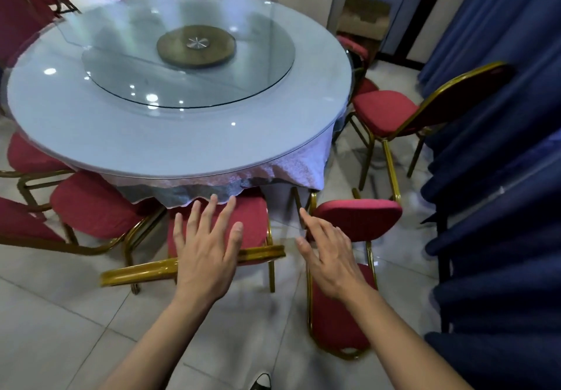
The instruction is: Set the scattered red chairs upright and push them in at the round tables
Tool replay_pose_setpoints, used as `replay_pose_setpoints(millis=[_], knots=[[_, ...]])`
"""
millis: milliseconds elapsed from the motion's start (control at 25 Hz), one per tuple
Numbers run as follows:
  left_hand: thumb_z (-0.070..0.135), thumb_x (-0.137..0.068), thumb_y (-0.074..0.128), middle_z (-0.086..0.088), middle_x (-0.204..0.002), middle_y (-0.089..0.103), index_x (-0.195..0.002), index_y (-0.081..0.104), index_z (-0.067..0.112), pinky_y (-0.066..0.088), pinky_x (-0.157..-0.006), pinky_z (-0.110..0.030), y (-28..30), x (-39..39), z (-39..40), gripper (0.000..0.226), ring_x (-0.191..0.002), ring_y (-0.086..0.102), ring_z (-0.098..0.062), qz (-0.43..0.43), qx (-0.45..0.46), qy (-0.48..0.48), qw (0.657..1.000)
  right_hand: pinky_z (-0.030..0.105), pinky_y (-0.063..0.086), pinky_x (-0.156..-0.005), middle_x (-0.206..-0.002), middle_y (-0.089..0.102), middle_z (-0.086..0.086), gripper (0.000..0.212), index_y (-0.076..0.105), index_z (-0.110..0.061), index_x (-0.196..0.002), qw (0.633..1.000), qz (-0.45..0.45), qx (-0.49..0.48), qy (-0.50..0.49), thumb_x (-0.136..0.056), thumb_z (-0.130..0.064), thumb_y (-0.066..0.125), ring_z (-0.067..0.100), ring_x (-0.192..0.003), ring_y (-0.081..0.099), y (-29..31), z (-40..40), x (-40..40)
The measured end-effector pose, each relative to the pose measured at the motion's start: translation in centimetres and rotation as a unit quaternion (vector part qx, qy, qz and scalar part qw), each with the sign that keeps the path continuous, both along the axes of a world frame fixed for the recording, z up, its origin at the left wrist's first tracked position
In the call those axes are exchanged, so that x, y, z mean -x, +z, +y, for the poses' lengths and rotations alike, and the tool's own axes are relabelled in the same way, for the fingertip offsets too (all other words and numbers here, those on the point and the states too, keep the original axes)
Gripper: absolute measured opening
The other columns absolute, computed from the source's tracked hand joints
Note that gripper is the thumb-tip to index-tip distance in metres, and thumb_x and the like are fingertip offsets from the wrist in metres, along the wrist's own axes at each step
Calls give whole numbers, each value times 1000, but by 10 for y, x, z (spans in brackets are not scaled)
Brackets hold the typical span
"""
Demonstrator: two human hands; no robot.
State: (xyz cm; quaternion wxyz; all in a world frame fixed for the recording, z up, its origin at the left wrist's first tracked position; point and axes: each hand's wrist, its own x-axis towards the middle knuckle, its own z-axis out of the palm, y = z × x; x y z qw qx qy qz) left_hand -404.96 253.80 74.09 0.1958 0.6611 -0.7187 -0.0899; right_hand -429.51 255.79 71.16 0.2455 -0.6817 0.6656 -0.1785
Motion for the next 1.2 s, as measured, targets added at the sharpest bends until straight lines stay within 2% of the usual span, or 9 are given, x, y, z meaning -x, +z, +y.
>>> replay_pose_setpoints(millis=[200,400,640,840,960,1200], knots=[[59,-102,5,-1,-162,32,-153,37,35,9,-123,-53,7,70,-12,65,-153,19,-26,-13,9,-53,998,41,17,-123,-152,38,-10,73,20,-44,-159,998,2,12,-55,-93,-75,14,9,-145,31,10,12,64],[58,-102,5,-4,-160,37,-152,42,29,14,-122,-52,4,147,-2,68,-151,25,-29,-20,26,-74,997,38,18,-120,-155,36,-7,72,18,-45,-159,996,12,14,-82,-92,-72,14,11,-143,30,16,25,152],[53,-103,15,-4,-160,37,-152,42,28,14,-122,-51,-12,242,24,61,-151,24,-28,-21,7,-40,999,41,22,-116,-156,35,-4,72,17,-41,-160,997,25,37,-69,-94,-71,13,19,-142,35,5,26,266],[55,-103,13,-6,-158,40,-152,42,29,17,-122,-52,-24,314,58,63,-149,28,-30,-30,-9,-9,999,44,26,-115,-154,39,-1,67,18,-38,-161,998,16,53,-32,-99,-65,19,19,-139,38,-9,37,340],[57,-103,9,-6,-157,41,-151,43,29,18,-122,-50,-39,347,79,65,-148,30,-30,-37,-16,3,999,44,27,-113,-150,41,1,66,18,-37,-161,998,20,53,-17,-100,-63,21,19,-138,38,-29,44,374],[51,-104,16,-6,-160,36,-153,39,28,16,-122,-46,-121,382,98,59,-151,26,-28,-51,-54,3,997,47,29,-114,-150,41,5,69,22,-34,-161,998,28,51,-23,-99,-65,19,23,-138,38,-107,56,429]])
